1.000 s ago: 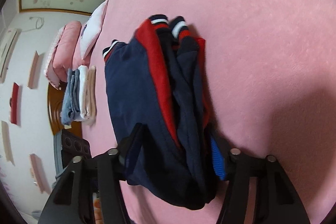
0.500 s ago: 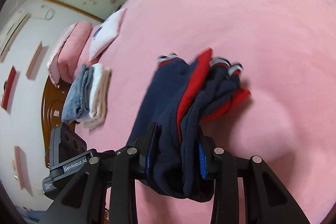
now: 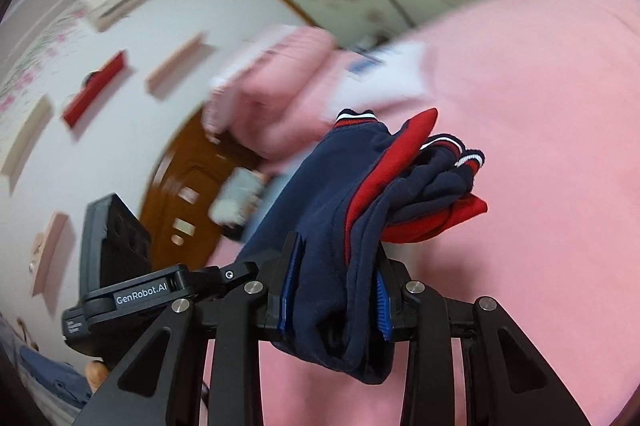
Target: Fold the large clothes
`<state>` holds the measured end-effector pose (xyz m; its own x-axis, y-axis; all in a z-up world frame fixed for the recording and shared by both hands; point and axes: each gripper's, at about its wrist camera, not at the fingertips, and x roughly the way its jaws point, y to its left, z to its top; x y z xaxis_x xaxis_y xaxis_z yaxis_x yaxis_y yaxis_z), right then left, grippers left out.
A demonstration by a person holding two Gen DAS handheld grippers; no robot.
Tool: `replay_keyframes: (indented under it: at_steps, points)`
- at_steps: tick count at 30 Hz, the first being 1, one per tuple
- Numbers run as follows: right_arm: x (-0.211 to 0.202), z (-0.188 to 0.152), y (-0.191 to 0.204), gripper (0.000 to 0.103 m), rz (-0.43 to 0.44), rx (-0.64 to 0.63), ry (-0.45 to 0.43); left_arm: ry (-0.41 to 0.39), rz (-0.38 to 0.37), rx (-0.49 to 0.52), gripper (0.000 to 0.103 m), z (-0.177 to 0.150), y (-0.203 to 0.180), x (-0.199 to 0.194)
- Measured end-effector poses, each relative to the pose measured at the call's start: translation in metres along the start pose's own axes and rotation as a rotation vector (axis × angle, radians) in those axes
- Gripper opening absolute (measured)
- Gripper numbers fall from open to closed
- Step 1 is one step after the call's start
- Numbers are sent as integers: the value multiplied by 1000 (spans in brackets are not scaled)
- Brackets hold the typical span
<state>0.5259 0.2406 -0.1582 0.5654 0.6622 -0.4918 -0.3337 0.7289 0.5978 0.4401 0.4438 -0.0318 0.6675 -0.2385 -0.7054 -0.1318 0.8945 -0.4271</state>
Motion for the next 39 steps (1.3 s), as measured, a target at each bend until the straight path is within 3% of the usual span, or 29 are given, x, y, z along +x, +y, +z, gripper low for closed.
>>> replay_keyframes:
  at_steps: [3, 5, 7, 8, 9, 12, 14, 18, 19, 20, 22, 23, 26, 32, 34, 36, 39]
  points:
    - [75, 13, 30, 33, 43, -6, -14, -70, 101, 54, 30, 44, 50, 15]
    - [129, 4, 42, 33, 19, -51, -18, -86, 175, 71, 30, 53, 104, 29]
    - [195, -19, 46, 33, -59, -99, 96, -37, 259, 90, 32, 45, 143, 61]
    - [217, -31, 45, 33, -94, -112, 153, -37, 260, 99, 35, 37, 158, 73]
    - [228, -41, 44, 33, -116, -130, 158, -92, 233, 127, 35, 32, 165, 69]
    - [227, -55, 57, 41, -120, -126, 83, -128, 184, 142, 39, 24, 175, 52]
    - [222, -56, 60, 53, -123, -126, 91, -122, 168, 119, 39, 20, 160, 56]
    - [210, -49, 63, 65, -161, -138, 135, -196, 265, 106, 42, -6, 146, 38]
    - [206, -49, 64, 69, -162, -126, 151, -212, 272, 100, 48, -15, 141, 31]
    - [164, -40, 43, 70, -150, -113, 153, -233, 266, 86, 58, -29, 133, 20]
    - [109, -43, 20, 74, -133, -89, 152, -264, 229, 42, 68, -59, 118, 0]
    - [92, -46, 10, 80, -135, -86, 148, -286, 214, 5, 70, -78, 111, -9]
    - [37, -76, -14, 85, -167, -97, 143, -285, 236, -81, 71, -136, 93, -22]
    - [-81, -164, -94, 86, -279, -29, 296, -83, 348, -159, 71, -265, 46, -23]
    - [-138, -204, -122, 86, -335, -39, 378, -9, 361, -128, 71, -307, 16, -28]
    - [-195, -238, -142, 87, -416, -57, 418, 55, 328, -64, 71, -360, -30, -38]
    - [-295, -285, -170, 96, -517, -27, 466, 128, 324, 37, 72, -422, -91, -49]
